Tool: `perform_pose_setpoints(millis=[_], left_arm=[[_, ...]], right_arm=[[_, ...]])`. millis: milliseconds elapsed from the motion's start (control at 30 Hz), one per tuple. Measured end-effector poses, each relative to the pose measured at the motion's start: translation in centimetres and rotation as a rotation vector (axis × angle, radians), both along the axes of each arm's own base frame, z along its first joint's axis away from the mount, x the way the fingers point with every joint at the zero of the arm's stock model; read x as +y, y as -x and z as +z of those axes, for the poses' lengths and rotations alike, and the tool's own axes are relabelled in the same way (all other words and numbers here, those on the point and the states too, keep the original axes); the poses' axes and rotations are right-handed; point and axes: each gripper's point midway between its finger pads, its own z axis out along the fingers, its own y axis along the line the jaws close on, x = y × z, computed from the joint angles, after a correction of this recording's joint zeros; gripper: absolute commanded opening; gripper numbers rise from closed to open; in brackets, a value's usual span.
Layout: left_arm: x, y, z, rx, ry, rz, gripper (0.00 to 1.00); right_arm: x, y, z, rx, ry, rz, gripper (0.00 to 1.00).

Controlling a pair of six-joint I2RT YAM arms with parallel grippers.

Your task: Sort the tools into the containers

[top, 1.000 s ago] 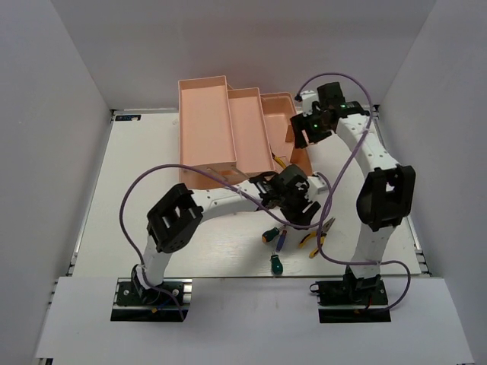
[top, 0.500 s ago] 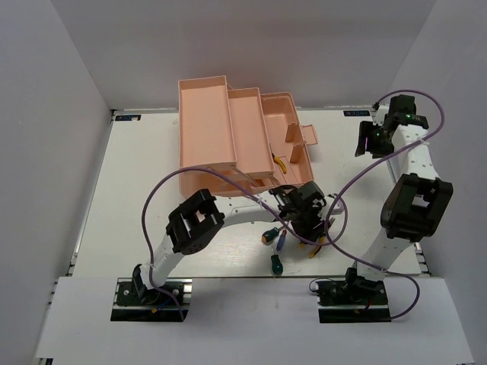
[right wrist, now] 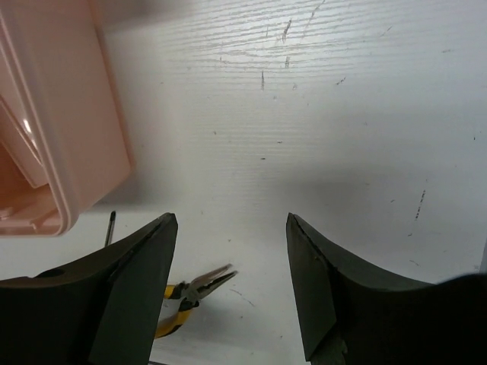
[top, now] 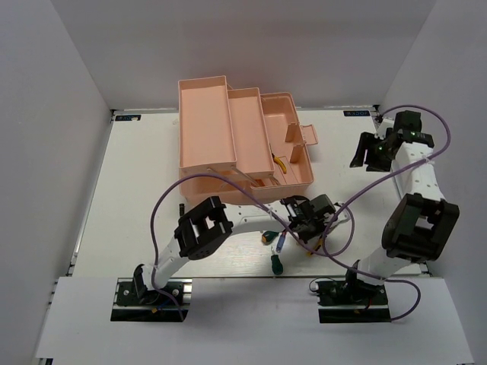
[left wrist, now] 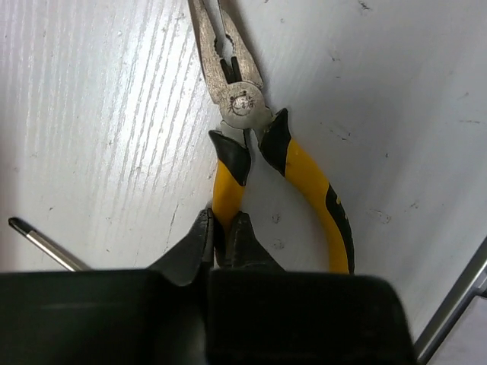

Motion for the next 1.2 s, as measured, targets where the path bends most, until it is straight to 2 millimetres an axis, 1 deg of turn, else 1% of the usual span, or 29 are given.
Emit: perform_pose_setpoints(millis=[133,167,233,267,300,333,367,400,433,500,567,633,667,733,767,833,867,900,933,967,1000,1033,1067,1133,1167,1200], left_arm=[[-0.3,-0.8,0.8,-0.024,-0.031,0.020,0.00],[-0.4,-1.1,1.3,-0.029,-0.035,0.027,0.00],[-1.1,-2.0,3.2,-0.044,-0.010,0.048,0.00],[-1.7,-2.5,4.4,-0.056,0.013,0.058,0.00],[-2.3,-3.2,6.1,-0.072,0.045,0.072,0.00],[-2.9,-4.1,7.9,-0.096,0.081,0.089,0.00],[-3.4,-5.0,9.5,-0.120,0.116,0.108,0.00],[-3.7,-6.3,11.4,-0.146,0.157,0.136,0.00],[-3.6,-7.4,12.9,-0.169,0.185,0.165,0.00],[-2.5,-10.0,14.8,-0.208,0.213,0.236,0.00],[-1.0,-12.7,15.8,-0.247,0.216,0.315,0.00],[1.1,-15.6,16.1,-0.294,0.196,0.412,0.00],[2.1,-16.8,16.2,-0.314,0.182,0.456,0.00],[4.2,-19.2,16.4,-0.350,0.160,0.540,0.00],[5.1,-20.4,16.6,-0.368,0.154,0.579,0.00],[6.6,-22.2,16.8,-0.396,0.147,0.643,0.00],[7.3,-22.9,16.8,-0.404,0.141,0.666,0.03],[7.8,-23.3,16.8,-0.406,0.135,0.681,0.11],[8.2,-23.7,16.7,-0.407,0.133,0.693,0.24],[8.5,-24.0,16.7,-0.406,0.134,0.700,0.45],[8.6,-24.1,16.7,-0.407,0.133,0.699,0.51],[8.5,-24.2,16.8,-0.403,0.143,0.702,0.56],[8.3,-24.3,16.9,-0.399,0.157,0.703,0.64],[7.8,-24.2,17.1,-0.391,0.177,0.693,0.69],[7.6,-24.1,17.1,-0.386,0.184,0.689,0.70],[7.4,-24.0,17.2,-0.383,0.189,0.683,0.70]], right_arm=[[0.1,1.0,0.4,-0.026,-0.026,-0.015,0.65],[0.0,1.3,0.4,-0.029,-0.028,-0.020,0.65],[-0.2,1.9,0.3,-0.032,-0.032,-0.030,0.61],[-0.4,2.1,0.3,-0.036,-0.033,-0.036,0.50],[-0.6,2.3,0.2,-0.041,-0.033,-0.042,0.41],[-0.7,2.5,0.2,-0.046,-0.035,-0.048,0.27],[-0.9,2.8,0.2,-0.050,-0.039,-0.056,0.06],[-1.1,3.1,0.1,-0.052,-0.044,-0.071,0.00],[-1.3,3.2,0.1,-0.057,-0.047,-0.080,0.00],[-1.6,3.4,0.2,-0.068,-0.051,-0.093,0.00],[-1.8,3.5,0.3,-0.077,-0.062,-0.099,0.00],[-1.9,3.6,0.3,-0.084,-0.075,-0.102,0.00],[-1.9,3.7,0.2,-0.084,-0.083,-0.100,0.02],[-1.7,3.8,0.2,-0.093,-0.096,-0.091,0.10],[-1.5,3.9,0.1,-0.094,-0.102,-0.084,0.17],[-1.1,4.2,0.0,-0.098,-0.115,-0.067,0.27],[-0.9,4.4,-0.1,-0.100,-0.121,-0.056,0.34],[-0.7,4.5,-0.1,-0.104,-0.126,-0.040,0.52],[-0.4,4.6,-0.1,-0.109,-0.134,-0.021,0.59],[-0.2,4.8,0.0,-0.111,-0.140,-0.003,0.67],[0.3,5.0,0.1,-0.120,-0.152,0.040,0.87],[1.0,5.3,0.2,-0.126,-0.173,0.082,0.90],[1.7,5.8,0.3,-0.137,-0.189,0.157,0.90],[3.6,6.9,0.7,-0.163,-0.248,0.309,0.85],[4.7,7.6,1.0,-0.175,-0.286,0.384,0.80],[5.8,8.2,1.3,-0.183,-0.328,0.456,0.74]])
